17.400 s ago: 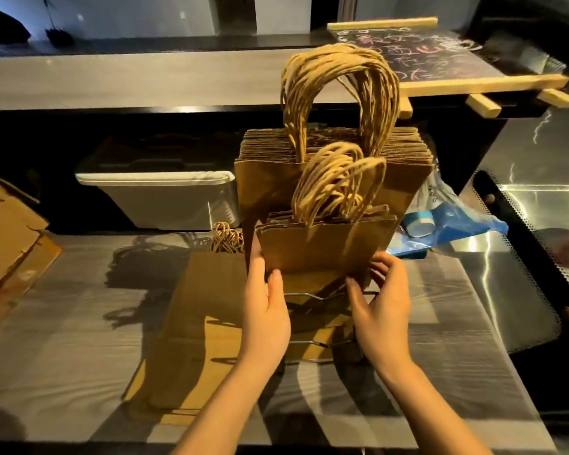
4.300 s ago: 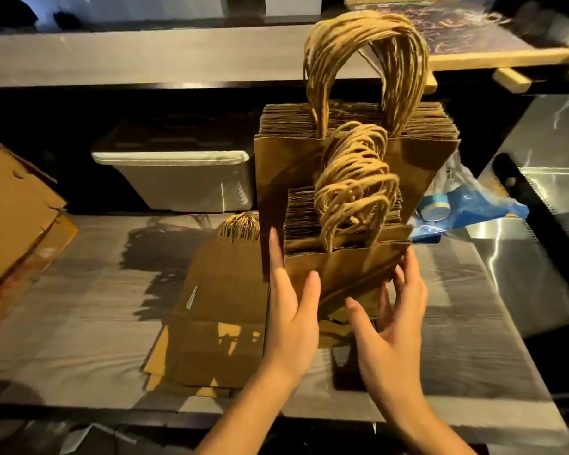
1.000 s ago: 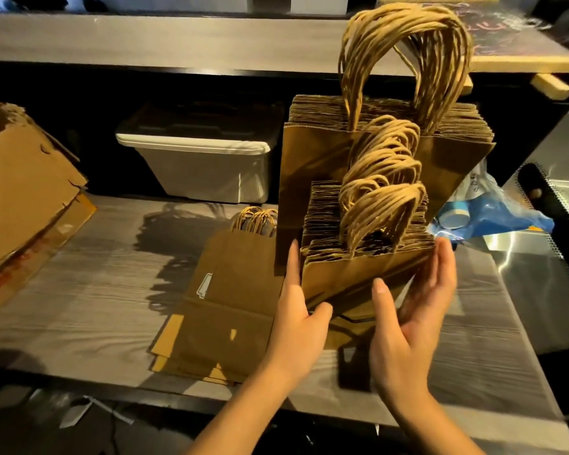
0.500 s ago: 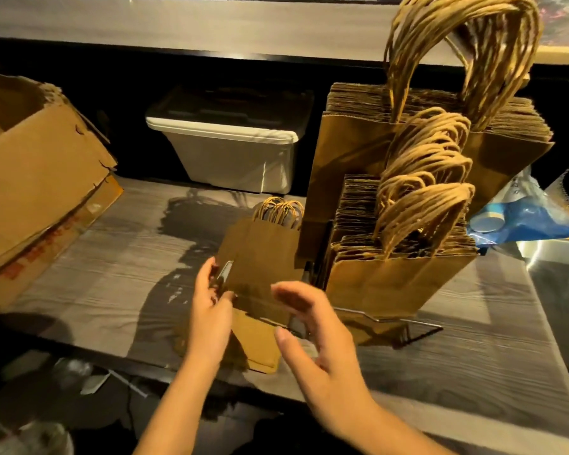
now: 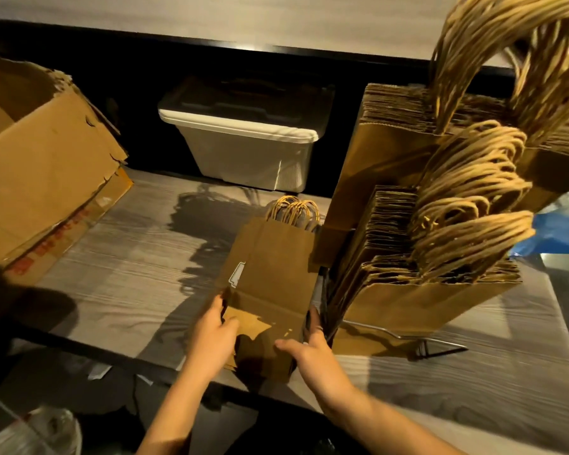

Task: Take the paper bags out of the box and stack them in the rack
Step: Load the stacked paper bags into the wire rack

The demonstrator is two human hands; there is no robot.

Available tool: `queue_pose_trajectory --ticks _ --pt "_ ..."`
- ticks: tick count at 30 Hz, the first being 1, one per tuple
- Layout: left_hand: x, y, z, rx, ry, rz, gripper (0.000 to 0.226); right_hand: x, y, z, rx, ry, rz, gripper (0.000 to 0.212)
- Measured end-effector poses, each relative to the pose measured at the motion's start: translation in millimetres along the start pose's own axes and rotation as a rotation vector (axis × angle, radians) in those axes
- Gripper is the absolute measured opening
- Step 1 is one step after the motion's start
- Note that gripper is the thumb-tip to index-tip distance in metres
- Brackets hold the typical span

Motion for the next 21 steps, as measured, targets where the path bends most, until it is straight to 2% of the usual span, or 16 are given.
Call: queue_pose_trajectory --ticks 2,4,7,10,12,16,21 --pt "-0.3 -1.0 -6.8 0.083 0.031 0.024 0.06 2.0 -3.0 -1.9 0.032 -0.002 -0.045 0.052" --pt "-2.6 -3.4 -10.8 0.143 0.031 0.017 0.061 5.5 -6.4 -3.5 0.052 -0.019 -0.074 0.054" --pt "-2.4 -4.4 -3.8 0.162 -0.033 -0.007 0.059 8.9 -14.6 -8.0 0.175 -0.056 -0.129 0.04" --pt "-2.4 3.5 8.1 -0.058 -0.054 0.034 0.051 9.0 -19.7 -8.7 0.284 -0.118 -0.089 0.03" --pt "-5.9 10.2 11.3 -0.267 -0.03 0.072 0.044 7.0 -21.4 -9.5 0.296 -0.133 -0.046 0.038" --pt "-13.0 26.0 15.6 -0.595 -0.023 0.14 0.027 -2.6 -7.0 -13.6 0.137 -0.091 0.058 0.053" --pt "-24.5 38.3 25.2 -0.755 -0.041 0.176 0.008 -19.5 12.0 -19.7 0.021 -0.007 0.168 0.036"
Point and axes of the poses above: each hand's wrist, its own x-axis towards the middle knuckle, its own z-axis out of the back of the hand, y = z × x, the point moved 9 cm from there along x, towards the middle knuckle, and after that the axes turned 11 degrees about z, right-handed, at the moved point
